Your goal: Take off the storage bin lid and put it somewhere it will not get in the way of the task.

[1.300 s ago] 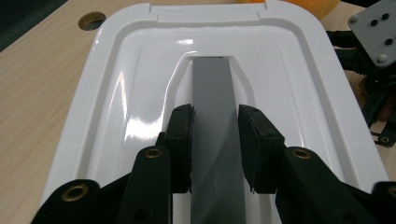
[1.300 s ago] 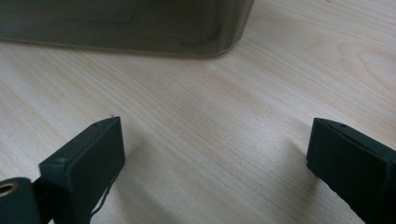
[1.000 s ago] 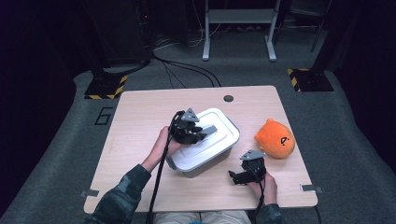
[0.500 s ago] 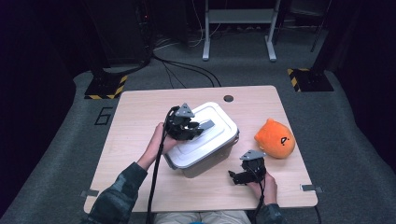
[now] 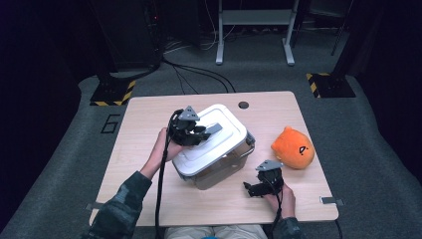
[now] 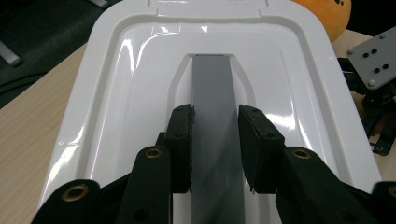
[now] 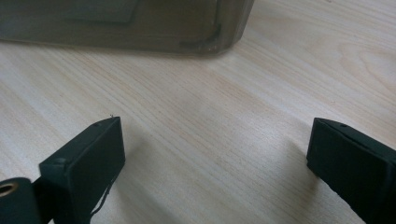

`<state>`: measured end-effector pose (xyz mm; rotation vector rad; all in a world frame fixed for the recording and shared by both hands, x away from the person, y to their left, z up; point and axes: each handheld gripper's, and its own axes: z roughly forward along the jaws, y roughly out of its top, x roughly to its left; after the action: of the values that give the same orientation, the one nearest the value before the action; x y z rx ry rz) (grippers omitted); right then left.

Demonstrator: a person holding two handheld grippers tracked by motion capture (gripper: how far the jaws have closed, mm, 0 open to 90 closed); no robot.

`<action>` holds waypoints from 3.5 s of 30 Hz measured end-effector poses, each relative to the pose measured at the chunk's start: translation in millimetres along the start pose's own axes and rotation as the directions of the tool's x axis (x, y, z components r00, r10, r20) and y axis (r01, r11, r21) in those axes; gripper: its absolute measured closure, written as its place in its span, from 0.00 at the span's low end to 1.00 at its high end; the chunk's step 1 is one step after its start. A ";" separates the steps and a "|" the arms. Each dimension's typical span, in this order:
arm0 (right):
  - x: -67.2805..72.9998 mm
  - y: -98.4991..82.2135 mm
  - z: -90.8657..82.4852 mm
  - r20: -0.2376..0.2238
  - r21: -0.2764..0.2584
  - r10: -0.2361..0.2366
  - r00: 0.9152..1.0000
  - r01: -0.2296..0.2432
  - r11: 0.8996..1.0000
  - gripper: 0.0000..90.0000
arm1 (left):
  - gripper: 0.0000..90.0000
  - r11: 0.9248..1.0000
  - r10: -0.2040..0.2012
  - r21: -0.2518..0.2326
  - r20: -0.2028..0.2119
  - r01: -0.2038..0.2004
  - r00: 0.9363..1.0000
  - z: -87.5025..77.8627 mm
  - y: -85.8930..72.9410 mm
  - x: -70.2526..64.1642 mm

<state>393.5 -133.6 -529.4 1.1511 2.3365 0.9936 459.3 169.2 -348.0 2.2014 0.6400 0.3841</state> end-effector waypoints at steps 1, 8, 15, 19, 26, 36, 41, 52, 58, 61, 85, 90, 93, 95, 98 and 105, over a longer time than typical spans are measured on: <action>-0.1 0.0 0.0 0.000 0.000 0.000 1.000 0.000 1.000 0.04 | 0.74 1.000 -0.001 -0.002 -0.008 0.001 1.000 -1.3 -0.4 1.3; -0.1 0.0 0.0 0.000 0.000 0.000 1.000 0.000 1.000 0.04 | 0.74 1.000 -0.020 -0.014 -0.036 0.019 0.999 -11.3 -3.9 9.2; 0.0 0.0 0.0 0.002 0.000 0.000 1.000 0.000 1.000 0.04 | 0.74 0.999 -0.039 -0.019 -0.068 0.038 0.997 -21.8 -9.2 17.4; 0.1 0.0 -0.1 0.002 0.000 0.000 1.000 0.000 1.000 0.04 | 0.74 0.998 -0.064 -0.015 -0.094 0.062 0.994 -26.4 -13.2 23.4; 0.2 0.0 -0.1 0.002 0.000 0.000 1.000 0.000 1.000 0.04 | 0.74 0.995 -0.100 -0.019 -0.119 0.099 0.988 -33.4 -21.1 35.1; 0.5 -0.1 -0.2 0.000 0.002 0.004 1.000 -0.004 1.000 0.04 | 0.74 0.989 -0.147 -0.025 -0.161 0.145 0.976 -44.7 -34.5 52.3; 0.5 0.0 -0.2 0.001 0.002 0.004 1.000 -0.004 1.000 0.04 | 0.74 0.987 -0.158 -0.020 -0.189 0.157 0.969 -51.8 -41.4 61.3; 0.5 0.0 -0.2 0.001 0.002 0.004 1.000 -0.004 1.000 0.04 | 0.74 0.975 -0.223 -0.041 -0.234 0.220 0.946 -66.2 -60.9 80.3; 0.0 -0.2 -0.4 -0.002 0.004 -0.005 1.000 0.005 1.000 0.04 | 0.74 0.967 -0.253 -0.040 -0.260 0.252 0.932 -72.7 -71.9 89.5; 0.1 -0.2 -0.4 -0.001 0.004 -0.004 1.000 0.004 1.000 0.04 | 0.74 0.962 -0.273 -0.049 -0.269 0.270 0.924 -74.5 -77.0 93.6; 0.1 -0.2 -0.4 -0.001 0.004 -0.004 1.000 0.004 1.000 0.04 | 0.74 0.918 -0.380 -0.034 -0.360 0.395 0.852 -66.1 -119.5 121.6; 0.1 -0.2 -0.5 -0.001 0.004 -0.003 1.000 0.003 1.000 0.04 | 0.74 0.899 -0.418 -0.039 -0.370 0.435 0.830 -60.5 -130.6 127.4; 0.2 -0.2 -0.5 0.000 0.004 -0.002 1.000 0.002 1.000 0.04 | 0.74 0.892 -0.431 -0.042 -0.379 0.450 0.819 -56.5 -135.6 129.5; 0.2 -0.2 -0.5 0.000 0.004 -0.002 1.000 0.002 1.000 0.04 | 0.74 0.887 -0.439 -0.041 -0.384 0.460 0.812 -53.8 -139.1 130.5; 0.2 -0.2 -0.5 0.000 0.004 -0.002 1.000 0.002 1.000 0.04 | 0.74 0.877 -0.455 -0.041 -0.392 0.478 0.800 -49.7 -145.3 131.6; 0.2 -0.2 -0.5 0.000 0.004 -0.002 1.000 0.002 1.000 0.04 | 0.74 0.851 -0.493 -0.040 -0.401 0.523 0.772 -39.7 -157.7 133.0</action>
<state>393.0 -133.8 -529.2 1.1498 2.3409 0.9886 500.4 355.8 -435.3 1.9164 1.4600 0.5277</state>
